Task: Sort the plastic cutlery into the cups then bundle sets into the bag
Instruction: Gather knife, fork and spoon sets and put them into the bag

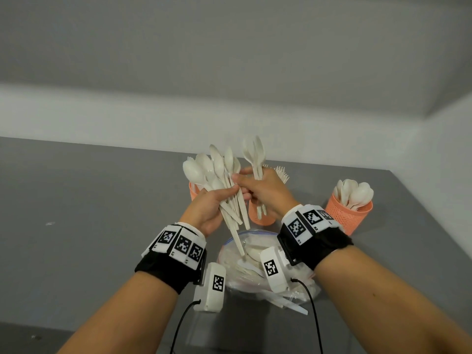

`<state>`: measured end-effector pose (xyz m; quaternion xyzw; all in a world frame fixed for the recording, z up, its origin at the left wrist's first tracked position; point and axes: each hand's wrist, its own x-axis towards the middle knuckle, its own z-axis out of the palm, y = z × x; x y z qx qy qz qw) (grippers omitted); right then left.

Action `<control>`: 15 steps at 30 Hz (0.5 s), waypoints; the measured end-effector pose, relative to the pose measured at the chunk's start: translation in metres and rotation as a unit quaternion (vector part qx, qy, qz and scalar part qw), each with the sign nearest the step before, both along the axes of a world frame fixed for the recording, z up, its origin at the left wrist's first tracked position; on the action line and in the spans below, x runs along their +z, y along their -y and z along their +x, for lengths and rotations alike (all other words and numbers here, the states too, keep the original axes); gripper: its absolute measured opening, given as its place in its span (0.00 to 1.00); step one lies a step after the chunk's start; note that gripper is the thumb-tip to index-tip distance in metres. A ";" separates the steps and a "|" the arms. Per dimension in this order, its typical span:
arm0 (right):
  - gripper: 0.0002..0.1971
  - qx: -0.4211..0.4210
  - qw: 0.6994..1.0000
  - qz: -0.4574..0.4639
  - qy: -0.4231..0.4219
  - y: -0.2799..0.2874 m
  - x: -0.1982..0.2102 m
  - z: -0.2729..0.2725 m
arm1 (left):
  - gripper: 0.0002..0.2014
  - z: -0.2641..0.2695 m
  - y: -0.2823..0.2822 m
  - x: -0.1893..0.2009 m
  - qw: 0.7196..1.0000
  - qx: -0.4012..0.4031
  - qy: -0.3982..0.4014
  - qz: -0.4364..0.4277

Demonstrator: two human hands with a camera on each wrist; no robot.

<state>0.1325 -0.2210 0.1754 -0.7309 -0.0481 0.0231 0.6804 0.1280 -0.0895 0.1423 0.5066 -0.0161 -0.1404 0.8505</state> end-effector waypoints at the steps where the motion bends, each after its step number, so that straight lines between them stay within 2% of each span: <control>1: 0.05 0.002 1.000 -0.004 -0.008 0.000 0.001 0.000 | 0.10 0.000 0.002 0.001 1.000 -0.009 -0.001 0.002; 3: 0.07 -0.019 1.000 0.004 -0.024 0.000 0.003 0.000 | 0.10 -0.001 0.004 0.003 1.000 -0.024 -0.006 0.003; 6: 0.10 -0.056 0.995 0.066 -0.040 0.002 0.009 0.000 | 0.10 0.001 0.005 0.003 1.000 -0.021 -0.004 -0.014; 10: 0.12 -0.107 0.992 0.059 -0.022 0.009 0.009 0.008 | 0.08 0.009 0.007 0.000 1.000 0.016 -0.013 -0.004; 13: 0.07 -0.050 0.997 0.065 0.002 0.012 0.004 0.007 | 0.08 0.013 0.008 -0.001 0.999 0.031 -0.021 0.014; 15: 0.04 0.022 0.999 0.029 0.015 0.012 0.002 -0.004 | 0.10 0.015 0.009 -0.002 0.998 0.038 -0.031 0.032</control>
